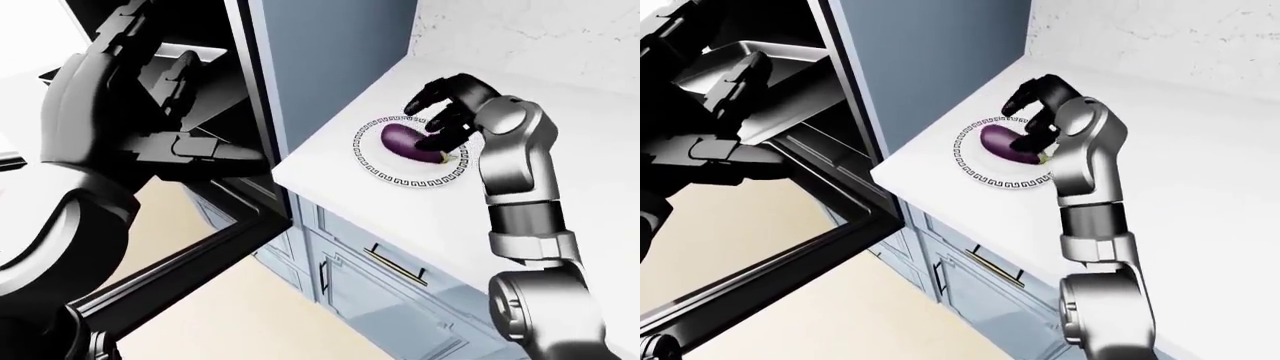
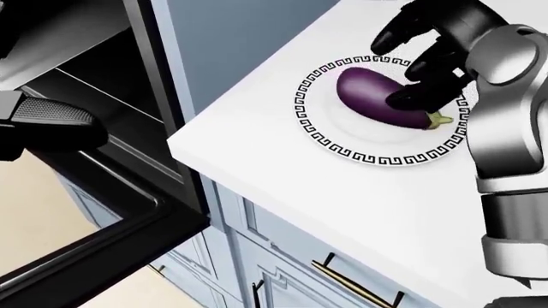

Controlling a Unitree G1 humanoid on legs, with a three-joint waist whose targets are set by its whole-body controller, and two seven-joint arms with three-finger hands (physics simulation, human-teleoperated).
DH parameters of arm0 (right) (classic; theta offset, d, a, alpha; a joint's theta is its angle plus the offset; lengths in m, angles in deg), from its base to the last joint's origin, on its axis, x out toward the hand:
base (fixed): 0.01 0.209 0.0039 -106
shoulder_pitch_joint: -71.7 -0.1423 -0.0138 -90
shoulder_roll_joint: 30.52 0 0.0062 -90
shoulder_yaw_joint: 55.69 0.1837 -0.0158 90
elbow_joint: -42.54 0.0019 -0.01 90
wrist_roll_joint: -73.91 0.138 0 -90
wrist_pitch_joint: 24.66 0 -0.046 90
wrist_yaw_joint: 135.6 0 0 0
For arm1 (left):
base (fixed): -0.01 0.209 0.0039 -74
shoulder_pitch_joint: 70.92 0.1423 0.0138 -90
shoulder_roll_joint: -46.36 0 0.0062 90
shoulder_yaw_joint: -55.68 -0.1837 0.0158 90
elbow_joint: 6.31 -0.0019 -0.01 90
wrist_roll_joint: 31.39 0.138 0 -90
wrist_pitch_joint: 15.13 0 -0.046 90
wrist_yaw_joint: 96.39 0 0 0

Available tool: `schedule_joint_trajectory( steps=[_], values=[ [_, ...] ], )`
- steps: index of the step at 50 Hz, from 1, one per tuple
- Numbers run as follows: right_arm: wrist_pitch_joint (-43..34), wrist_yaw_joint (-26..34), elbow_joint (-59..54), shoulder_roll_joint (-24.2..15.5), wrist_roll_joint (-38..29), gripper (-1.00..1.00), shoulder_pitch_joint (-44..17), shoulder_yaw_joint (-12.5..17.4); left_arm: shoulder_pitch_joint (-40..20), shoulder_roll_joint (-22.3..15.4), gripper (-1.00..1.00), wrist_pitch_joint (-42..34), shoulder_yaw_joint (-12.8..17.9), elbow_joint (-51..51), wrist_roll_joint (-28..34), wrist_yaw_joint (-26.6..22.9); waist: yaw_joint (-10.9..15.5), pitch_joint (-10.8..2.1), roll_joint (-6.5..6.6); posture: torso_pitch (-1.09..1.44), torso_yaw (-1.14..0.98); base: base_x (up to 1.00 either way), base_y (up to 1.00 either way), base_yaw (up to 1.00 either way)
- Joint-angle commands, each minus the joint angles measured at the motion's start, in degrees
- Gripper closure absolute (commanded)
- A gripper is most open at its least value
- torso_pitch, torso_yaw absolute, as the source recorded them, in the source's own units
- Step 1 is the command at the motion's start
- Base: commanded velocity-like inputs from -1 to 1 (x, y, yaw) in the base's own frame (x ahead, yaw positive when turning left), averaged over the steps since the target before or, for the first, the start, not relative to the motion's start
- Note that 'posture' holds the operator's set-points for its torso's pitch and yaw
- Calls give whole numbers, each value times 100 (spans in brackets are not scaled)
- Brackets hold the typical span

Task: Pick the eggplant from the top rack in the oven and place it on the plate on the counter.

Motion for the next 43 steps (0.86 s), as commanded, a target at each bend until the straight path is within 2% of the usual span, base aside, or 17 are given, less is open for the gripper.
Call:
schedule_joint_trajectory(
  steps=[1,4,8,14,15,16,18,19,22,26,27,31,32,33,37,41,43],
  values=[
    [38,31,336,-99,-34,-34,-214,77,-161,-78,-100,130,109,48,-5,44,-4,-158,-13,0,0,0,0,0],
    [-6,133,463,-154,-31,-29,-216,106,-202,-102,-100,118,104,48,-79,112,-2,-154,-19,0,0,0,0,0],
    [-350,638,1271,-410,-26,-23,-210,292,-315,-255,-100,110,162,-31,-257,185,-3,-149,-29,0,0,0,0,0],
    [-1259,1350,3296,-795,305,-26,404,795,-595,-885,-100,277,344,-317,-942,501,30,-95,-63,0,0,0,0,0],
    [-1413,1397,3554,-886,403,-35,452,935,-505,-992,-100,324,418,-297,-1006,483,31,-81,-70,0,0,0,0,0],
    [-1511,1402,3790,-1009,512,-60,528,1079,-388,-1115,-100,380,537,-280,-1095,457,29,-76,-74,0,0,0,0,0],
    [-1857,1580,4468,-1268,738,-93,806,1369,-180,-1438,-100,552,856,-422,-1260,369,20,-75,-76,0,0,0,0,0],
    [-2031,1630,4761,-1389,905,-100,883,1533,-83,-1613,-100,666,987,-469,-1381,354,22,-74,-78,0,0,0,0,0],
    [-2516,1681,5375,-1840,1354,-100,1135,1970,321,-2083,-100,1031,1396,-529,-1722,306,30,-46,-80,0,0,0,0,0],
    [-3012,1591,5937,-2428,2180,-100,1557,2858,960,-2467,-100,1420,1882,-546,-1934,160,33,5,-91,0,0,0,0,0],
    [-3088,1555,6028,-2573,2430,-100,1700,3244,1114,-2491,-100,1535,2049,-519,-1967,237,38,14,-98,0,0,0,0,0],
    [-3279,1068,6192,-3079,3433,-100,2083,4414,1459,-2685,-100,2014,2469,-623,-1951,521,64,53,-140,0,0,0,0,0],
    [-3275,915,6203,-3148,3699,-100,2191,4588,1527,-2717,-100,2089,2513,-647,-1953,556,68,66,-150,0,0,0,0,0],
    [-3188,851,6260,-3152,3965,-100,2394,5010,1621,-2720,-100,2170,2686,-689,-1923,656,72,81,-158,0,0,0,0,0],
    [-2918,292,6362,-3244,4898,-100,2966,6098,2047,-2674,-100,2390,3365,-675,-1897,725,73,120,-192,0,0,0,0,0],
    [-2582,-342,6290,-3354,5773,-100,3465,6995,2443,-2455,-100,2505,3842,-543,-1661,732,71,152,-212,0,0,0,0,0],
    [-2408,-612,6255,-3334,6158,-100,3752,7363,2606,-2327,-100,2622,4314,-378,-1608,623,79,159,-221,0,0,0,0,0]
  ],
)
